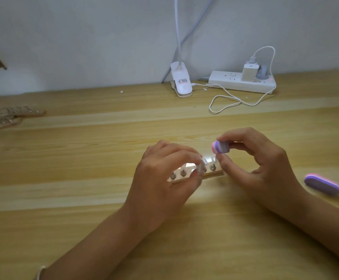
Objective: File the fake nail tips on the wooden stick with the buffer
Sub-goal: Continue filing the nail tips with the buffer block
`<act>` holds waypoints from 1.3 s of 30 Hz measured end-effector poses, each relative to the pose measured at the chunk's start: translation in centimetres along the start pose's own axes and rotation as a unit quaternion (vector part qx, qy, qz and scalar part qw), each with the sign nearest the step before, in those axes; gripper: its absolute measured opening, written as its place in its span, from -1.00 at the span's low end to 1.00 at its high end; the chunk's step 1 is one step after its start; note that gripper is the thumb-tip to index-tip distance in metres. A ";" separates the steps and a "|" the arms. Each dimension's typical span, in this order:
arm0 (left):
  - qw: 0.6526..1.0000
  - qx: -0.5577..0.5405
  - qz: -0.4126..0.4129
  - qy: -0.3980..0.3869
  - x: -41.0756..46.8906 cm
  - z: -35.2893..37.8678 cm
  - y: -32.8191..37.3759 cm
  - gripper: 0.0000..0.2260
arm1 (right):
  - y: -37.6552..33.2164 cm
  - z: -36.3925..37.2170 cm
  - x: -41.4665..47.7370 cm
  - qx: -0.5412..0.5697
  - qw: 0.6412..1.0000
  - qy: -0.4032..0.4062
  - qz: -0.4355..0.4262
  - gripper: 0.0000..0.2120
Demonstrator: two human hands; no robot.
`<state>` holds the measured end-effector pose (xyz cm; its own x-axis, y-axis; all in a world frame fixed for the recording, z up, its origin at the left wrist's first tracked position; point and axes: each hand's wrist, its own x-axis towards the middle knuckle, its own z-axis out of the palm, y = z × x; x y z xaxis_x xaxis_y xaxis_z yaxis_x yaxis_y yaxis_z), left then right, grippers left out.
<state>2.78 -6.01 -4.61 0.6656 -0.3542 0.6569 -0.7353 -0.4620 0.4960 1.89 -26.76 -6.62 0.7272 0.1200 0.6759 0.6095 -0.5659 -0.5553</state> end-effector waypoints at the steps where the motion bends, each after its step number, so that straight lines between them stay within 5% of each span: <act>1: 0.999 -0.050 -0.014 -0.004 -0.2 -0.2 0.3 -0.94 | 0.0 0.0 0.0 0.008 1.000 0.010 0.008 -0.84; 5: 0.978 -0.186 -0.057 -0.078 -1.0 -0.4 1.5 -0.90 | 0.2 0.0 0.3 0.046 0.997 0.043 0.053 -0.86; 10: 0.956 -0.212 -0.129 -0.155 -1.6 0.2 1.3 -0.91 | 0.0 -0.1 0.4 0.065 0.994 0.050 0.077 -0.88; 20: 0.964 -0.203 -0.123 -0.119 -1.3 -0.2 1.1 -0.86 | -2.3 -1.1 -0.5 -0.022 0.985 -0.071 -0.156 -0.85; 39: 0.993 -0.095 -0.074 -0.010 -1.0 -0.4 0.7 -0.87 | -1.5 -1.3 0.0 -0.062 0.989 -0.041 -0.126 -0.81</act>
<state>1.50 -5.66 -4.68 0.7690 -0.3115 0.5582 -0.6389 -0.3484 0.6859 0.51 -26.97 -5.17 0.5842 0.3324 0.7404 0.7341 -0.6055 -0.3073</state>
